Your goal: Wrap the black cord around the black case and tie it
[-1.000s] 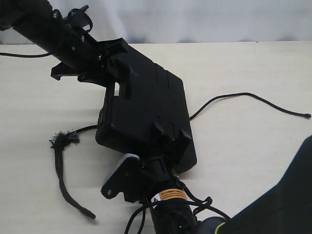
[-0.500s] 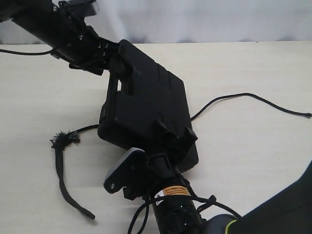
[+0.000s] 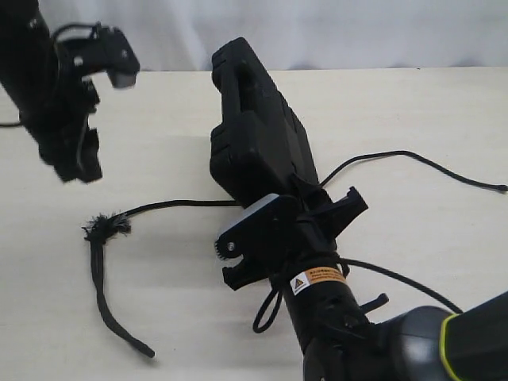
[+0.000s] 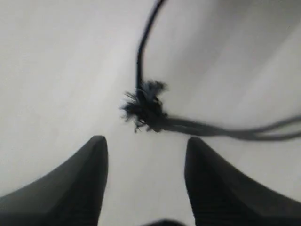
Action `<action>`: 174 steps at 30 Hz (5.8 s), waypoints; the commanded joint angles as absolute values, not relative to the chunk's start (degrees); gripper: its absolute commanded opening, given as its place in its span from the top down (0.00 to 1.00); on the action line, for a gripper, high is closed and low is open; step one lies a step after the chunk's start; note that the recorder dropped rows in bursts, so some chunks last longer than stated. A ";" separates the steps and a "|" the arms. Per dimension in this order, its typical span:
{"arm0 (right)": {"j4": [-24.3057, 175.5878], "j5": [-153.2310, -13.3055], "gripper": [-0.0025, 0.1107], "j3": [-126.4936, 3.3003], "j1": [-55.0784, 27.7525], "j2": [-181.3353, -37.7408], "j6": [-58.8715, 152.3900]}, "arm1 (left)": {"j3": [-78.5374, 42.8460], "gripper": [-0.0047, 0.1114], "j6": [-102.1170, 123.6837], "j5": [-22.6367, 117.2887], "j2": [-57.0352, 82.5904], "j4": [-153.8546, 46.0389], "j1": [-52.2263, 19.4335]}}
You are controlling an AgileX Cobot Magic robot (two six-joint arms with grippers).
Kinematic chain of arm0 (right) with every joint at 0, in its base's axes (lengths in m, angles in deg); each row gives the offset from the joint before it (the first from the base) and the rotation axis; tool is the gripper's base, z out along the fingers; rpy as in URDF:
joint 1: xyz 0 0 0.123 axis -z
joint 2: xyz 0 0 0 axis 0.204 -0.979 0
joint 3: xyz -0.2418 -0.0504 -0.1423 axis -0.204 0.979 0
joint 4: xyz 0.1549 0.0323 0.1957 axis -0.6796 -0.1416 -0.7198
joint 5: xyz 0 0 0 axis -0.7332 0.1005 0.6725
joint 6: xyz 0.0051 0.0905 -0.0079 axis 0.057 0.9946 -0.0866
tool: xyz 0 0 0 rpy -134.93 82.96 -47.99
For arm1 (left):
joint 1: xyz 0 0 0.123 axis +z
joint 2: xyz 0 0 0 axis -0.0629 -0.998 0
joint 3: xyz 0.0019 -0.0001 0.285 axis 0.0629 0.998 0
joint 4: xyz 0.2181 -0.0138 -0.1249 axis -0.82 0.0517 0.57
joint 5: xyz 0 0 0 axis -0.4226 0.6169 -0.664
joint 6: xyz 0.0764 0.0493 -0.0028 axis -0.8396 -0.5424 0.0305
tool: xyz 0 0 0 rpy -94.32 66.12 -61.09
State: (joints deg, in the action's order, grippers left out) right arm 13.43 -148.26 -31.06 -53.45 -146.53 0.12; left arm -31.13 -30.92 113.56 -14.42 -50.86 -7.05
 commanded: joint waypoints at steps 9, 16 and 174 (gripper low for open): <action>16.67 -145.61 0.94 -30.98 -50.88 -144.93 1.72 | -7.64 0.66 -72.85 92.82 -14.47 -68.12 -11.74; 16.81 -145.60 0.94 -30.98 -50.88 -144.93 1.59 | 1.42 0.66 -73.66 63.96 -15.41 -89.45 -10.37; 33.02 -142.94 0.94 -26.65 -42.69 -144.88 16.70 | -21.95 0.96 -69.63 113.94 -23.43 -13.43 0.37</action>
